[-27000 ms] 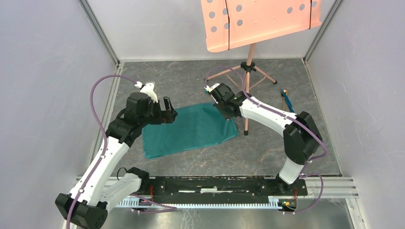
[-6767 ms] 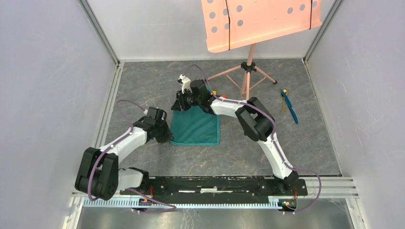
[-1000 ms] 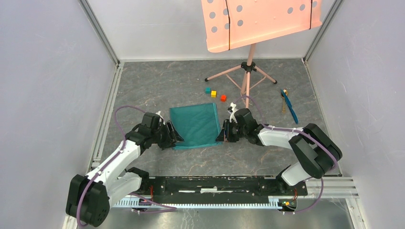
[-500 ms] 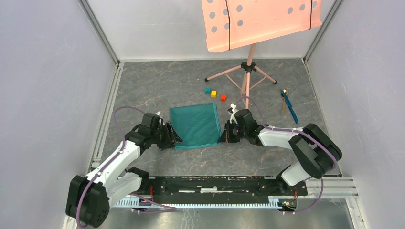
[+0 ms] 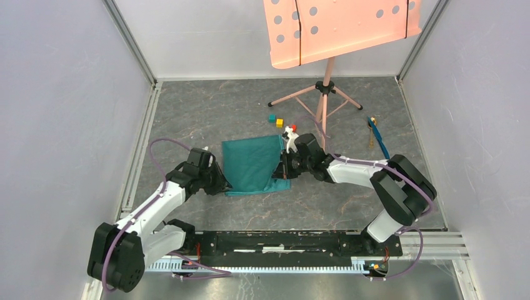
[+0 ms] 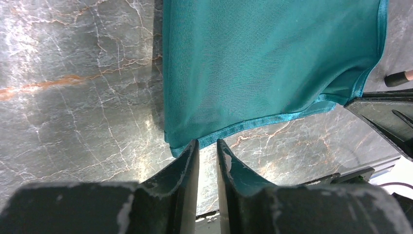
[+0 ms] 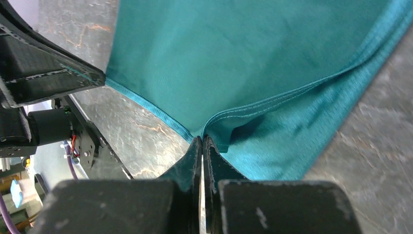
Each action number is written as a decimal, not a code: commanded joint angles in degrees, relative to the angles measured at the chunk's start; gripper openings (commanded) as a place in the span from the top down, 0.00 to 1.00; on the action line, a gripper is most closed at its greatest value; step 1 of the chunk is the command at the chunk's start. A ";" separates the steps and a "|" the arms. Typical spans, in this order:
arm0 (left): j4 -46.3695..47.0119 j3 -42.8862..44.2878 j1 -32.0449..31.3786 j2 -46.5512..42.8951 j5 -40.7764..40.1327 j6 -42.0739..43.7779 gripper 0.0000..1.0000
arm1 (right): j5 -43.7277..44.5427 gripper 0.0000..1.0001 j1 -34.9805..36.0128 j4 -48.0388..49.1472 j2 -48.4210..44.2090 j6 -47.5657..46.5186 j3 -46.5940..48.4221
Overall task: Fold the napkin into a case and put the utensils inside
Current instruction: Fold the square-folded napkin at the center of the board.
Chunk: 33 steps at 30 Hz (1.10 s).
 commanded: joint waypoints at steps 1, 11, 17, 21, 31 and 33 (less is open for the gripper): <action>0.86 -0.21 -0.33 -2.73 -2.29 -0.21 0.74 | -2.02 1.00 1.04 1.59 2.55 -2.63 4.83; -0.77 -2.12 -0.34 -0.19 -4.87 -1.16 0.83 | -2.86 1.00 2.37 3.45 5.04 -1.59 8.76; -0.90 -2.30 -0.36 1.51 -6.45 -1.07 0.86 | -3.61 1.00 2.89 8.60 11.44 3.43 15.41; -0.20 -3.24 -0.35 1.54 -6.53 -1.33 0.87 | -4.37 1.00 3.25 15.71 18.44 12.07 20.84; 0.29 -3.73 -0.35 2.58 -6.99 -1.43 0.89 | -0.92 1.00 4.38 18.42 34.58 18.18 37.19; 0.37 -3.81 -0.35 2.59 -7.07 -1.44 0.90 | -0.23 1.00 4.46 17.34 36.20 17.13 39.64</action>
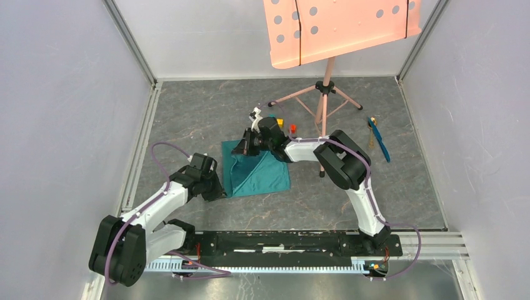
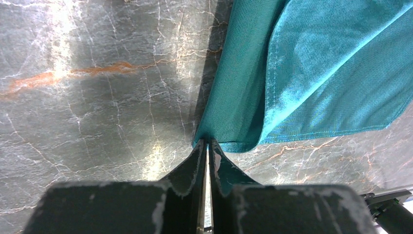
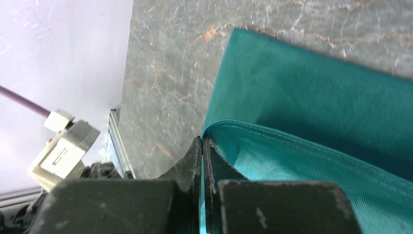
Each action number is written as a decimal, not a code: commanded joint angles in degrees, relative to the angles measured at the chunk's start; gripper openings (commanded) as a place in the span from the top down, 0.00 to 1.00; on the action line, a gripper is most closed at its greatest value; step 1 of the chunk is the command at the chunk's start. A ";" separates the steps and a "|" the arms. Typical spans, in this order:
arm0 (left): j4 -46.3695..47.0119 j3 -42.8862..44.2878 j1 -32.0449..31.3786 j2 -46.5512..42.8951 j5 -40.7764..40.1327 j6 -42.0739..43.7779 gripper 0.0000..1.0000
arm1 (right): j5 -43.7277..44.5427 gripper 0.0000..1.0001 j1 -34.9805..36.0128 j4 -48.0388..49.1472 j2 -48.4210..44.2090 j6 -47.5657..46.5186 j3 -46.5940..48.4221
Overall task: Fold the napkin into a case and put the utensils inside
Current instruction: Fold the square-folded napkin at the center of the board.
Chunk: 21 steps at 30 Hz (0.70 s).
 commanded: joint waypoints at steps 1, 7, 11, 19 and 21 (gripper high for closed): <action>0.83 -0.64 -0.19 0.04 -1.60 -1.41 0.90 | 1.97 1.00 0.38 1.87 3.09 0.02 6.59; 0.79 -0.73 -0.22 0.03 -1.70 -1.44 0.92 | 1.19 1.00 0.33 1.96 6.07 -0.28 9.50; 0.78 -0.91 -0.23 -0.32 -1.85 -1.53 0.93 | 2.03 1.00 0.13 1.35 6.94 -0.83 10.78; 0.68 -1.07 -0.17 -0.80 -1.81 -1.54 0.94 | 3.04 1.00 -0.13 -0.36 8.98 -1.48 14.05; 0.61 -1.04 -0.20 -0.85 -1.79 -1.53 0.94 | 3.03 1.00 -0.27 -0.58 9.51 -1.53 14.77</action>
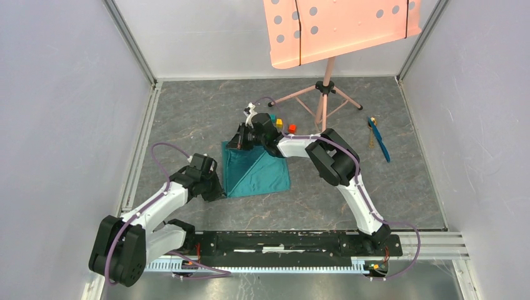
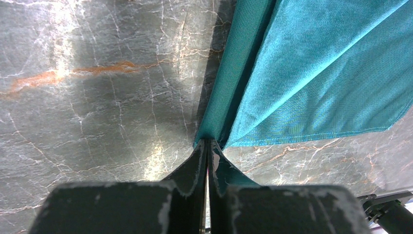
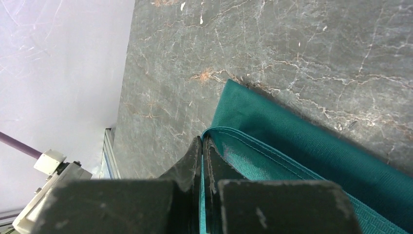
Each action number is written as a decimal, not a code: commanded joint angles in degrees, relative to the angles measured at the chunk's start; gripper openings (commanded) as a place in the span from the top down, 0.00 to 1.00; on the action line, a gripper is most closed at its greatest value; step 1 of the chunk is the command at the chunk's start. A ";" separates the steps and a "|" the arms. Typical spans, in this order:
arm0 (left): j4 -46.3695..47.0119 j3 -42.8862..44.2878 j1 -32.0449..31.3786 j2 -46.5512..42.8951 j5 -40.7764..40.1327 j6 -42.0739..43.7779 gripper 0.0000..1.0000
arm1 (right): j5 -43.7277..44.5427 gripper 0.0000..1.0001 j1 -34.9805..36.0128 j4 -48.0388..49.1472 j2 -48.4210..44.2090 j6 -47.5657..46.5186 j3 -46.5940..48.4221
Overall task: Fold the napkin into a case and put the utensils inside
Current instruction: Fold the square-folded napkin at the center of the board.
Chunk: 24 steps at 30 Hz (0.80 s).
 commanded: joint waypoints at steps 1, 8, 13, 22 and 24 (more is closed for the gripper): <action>0.50 -0.64 -0.19 -0.80 -1.39 -1.53 0.95 | 1.10 1.00 -0.42 0.48 1.22 -1.07 3.46; 0.21 0.29 -0.17 -1.25 -1.02 -1.53 0.91 | 0.80 0.98 -0.64 0.23 2.33 -1.46 4.74; -2.38 2.81 -0.13 -4.02 -1.05 -1.88 0.79 | -0.06 0.77 -0.63 -0.88 2.35 -1.98 6.52; -11.27 10.81 -0.06 -11.67 -4.15 -1.77 0.55 | -3.64 0.56 -1.00 -8.80 -2.85 -11.53 11.53; -10.28 11.42 -0.09 -11.40 -2.92 -1.00 0.42 | -3.69 0.47 -1.09 -14.84 -6.23 -19.81 11.77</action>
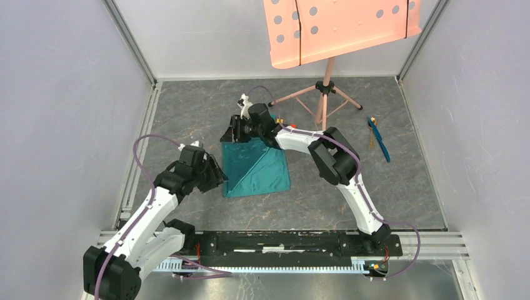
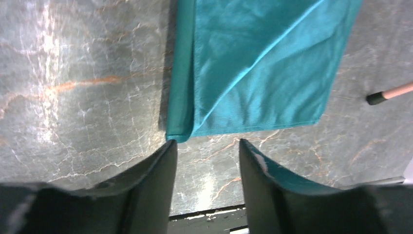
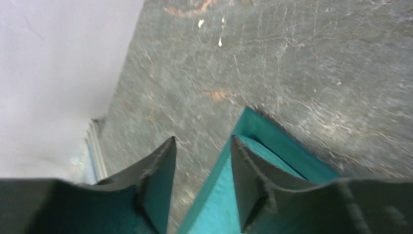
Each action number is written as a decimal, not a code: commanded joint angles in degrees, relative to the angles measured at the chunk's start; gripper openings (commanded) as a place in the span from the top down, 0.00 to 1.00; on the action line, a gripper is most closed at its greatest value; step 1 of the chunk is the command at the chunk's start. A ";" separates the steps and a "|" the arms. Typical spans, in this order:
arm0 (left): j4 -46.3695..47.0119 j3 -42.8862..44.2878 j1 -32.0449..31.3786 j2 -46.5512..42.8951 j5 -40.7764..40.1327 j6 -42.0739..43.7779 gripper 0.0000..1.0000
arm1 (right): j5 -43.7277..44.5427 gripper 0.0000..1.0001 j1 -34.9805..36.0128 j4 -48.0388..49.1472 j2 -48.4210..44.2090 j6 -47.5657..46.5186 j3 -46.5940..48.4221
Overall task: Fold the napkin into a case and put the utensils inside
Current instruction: Fold the square-folded napkin at the center of the board, then smooth out the upper triangle-folded napkin at the center of the board.
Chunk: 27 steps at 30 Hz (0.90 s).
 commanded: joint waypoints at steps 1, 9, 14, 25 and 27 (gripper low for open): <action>-0.42 3.58 -0.07 -0.03 0.28 -0.39 0.38 | -2.15 0.44 -0.58 -11.22 -9.38 -17.92 2.13; 6.45 3.23 -0.07 13.28 4.08 1.94 0.27 | -10.98 0.41 -8.56 -6.45 -21.66 -26.19 -19.68; 8.26 1.47 -0.07 15.99 3.98 2.20 0.27 | -15.58 0.52 -11.60 -6.48 -19.27 -28.24 -20.31; 7.44 0.04 -0.22 20.13 2.46 1.52 0.29 | -14.97 0.63 -14.87 -7.18 -12.57 -30.88 -16.41; 7.40 -0.35 -0.12 19.87 2.50 1.52 0.30 | -14.97 0.64 -15.14 -6.63 -11.78 -30.39 -16.03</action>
